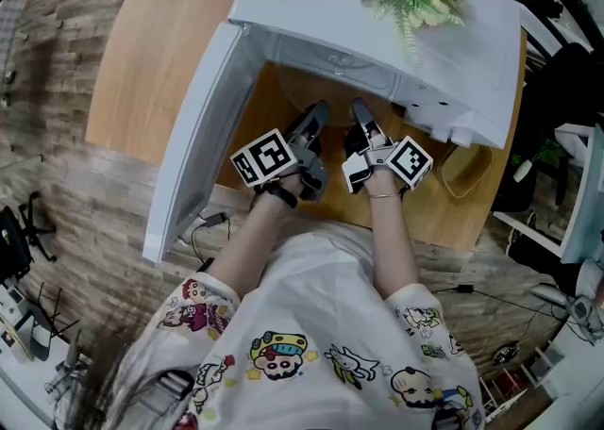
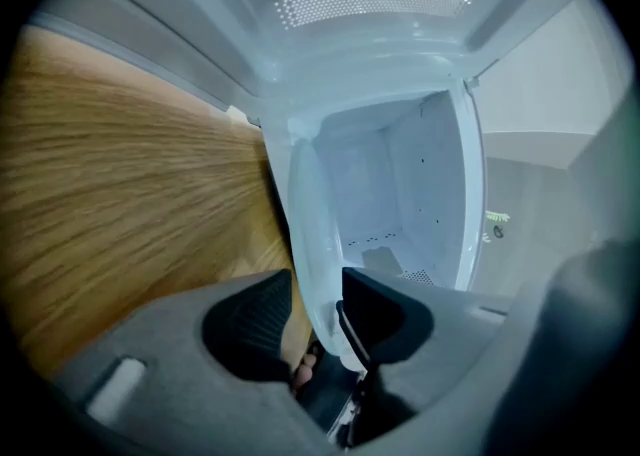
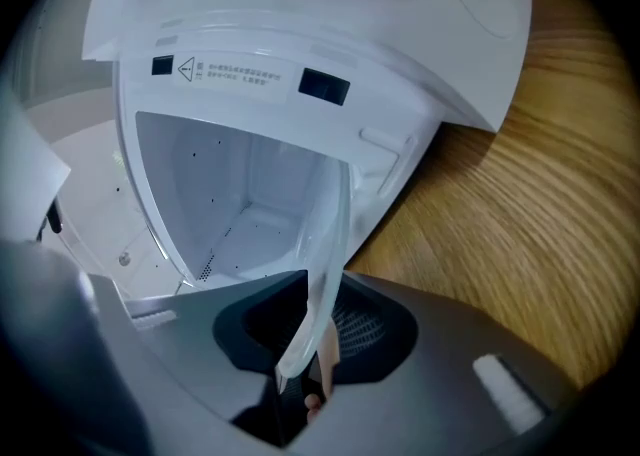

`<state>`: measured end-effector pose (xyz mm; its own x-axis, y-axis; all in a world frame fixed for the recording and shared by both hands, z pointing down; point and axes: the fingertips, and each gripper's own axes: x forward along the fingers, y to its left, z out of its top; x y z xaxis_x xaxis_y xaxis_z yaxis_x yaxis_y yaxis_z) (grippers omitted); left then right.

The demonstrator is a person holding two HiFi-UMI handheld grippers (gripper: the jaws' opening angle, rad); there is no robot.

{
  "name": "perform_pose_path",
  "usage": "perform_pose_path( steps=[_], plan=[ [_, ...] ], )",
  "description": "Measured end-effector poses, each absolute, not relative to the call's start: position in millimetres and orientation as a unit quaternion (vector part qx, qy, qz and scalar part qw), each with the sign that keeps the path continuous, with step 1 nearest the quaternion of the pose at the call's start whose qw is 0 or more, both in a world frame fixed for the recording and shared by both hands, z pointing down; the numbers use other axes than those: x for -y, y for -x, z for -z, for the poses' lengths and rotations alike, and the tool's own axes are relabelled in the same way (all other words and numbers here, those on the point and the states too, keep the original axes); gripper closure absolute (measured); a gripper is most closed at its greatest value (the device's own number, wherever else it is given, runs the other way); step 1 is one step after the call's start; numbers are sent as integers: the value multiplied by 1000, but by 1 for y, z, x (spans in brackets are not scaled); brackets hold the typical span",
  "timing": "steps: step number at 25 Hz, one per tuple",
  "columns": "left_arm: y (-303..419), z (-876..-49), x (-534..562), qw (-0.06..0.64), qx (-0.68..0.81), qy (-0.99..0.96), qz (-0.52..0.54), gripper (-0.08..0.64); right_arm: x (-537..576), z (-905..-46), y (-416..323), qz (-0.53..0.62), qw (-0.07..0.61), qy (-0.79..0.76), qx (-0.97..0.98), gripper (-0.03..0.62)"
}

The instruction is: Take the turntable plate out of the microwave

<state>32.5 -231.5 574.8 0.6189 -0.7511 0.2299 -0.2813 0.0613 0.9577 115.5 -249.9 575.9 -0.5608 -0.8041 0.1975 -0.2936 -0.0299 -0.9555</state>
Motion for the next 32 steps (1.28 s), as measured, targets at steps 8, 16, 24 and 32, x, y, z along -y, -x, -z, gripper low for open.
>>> perform_pose_path(
  steps=[8, 16, 24, 32],
  plan=[
    [-17, -580, 261, 601, 421, -645, 214, 421, 259, -577, -113, 597, 247, 404, -647, 529],
    [-14, -578, 269, 588, 437, -647, 210, 499, 264, -576, -112, 602, 253, 401, -642, 541],
    [-15, -572, 263, 577, 435, -656, 219, 508, 258, -570, -112, 602, 256, 383, -652, 538],
    [-10, -555, 246, 567, 424, -666, 233, 515, 240, -557, -108, 604, 273, 366, -654, 538]
  ],
)
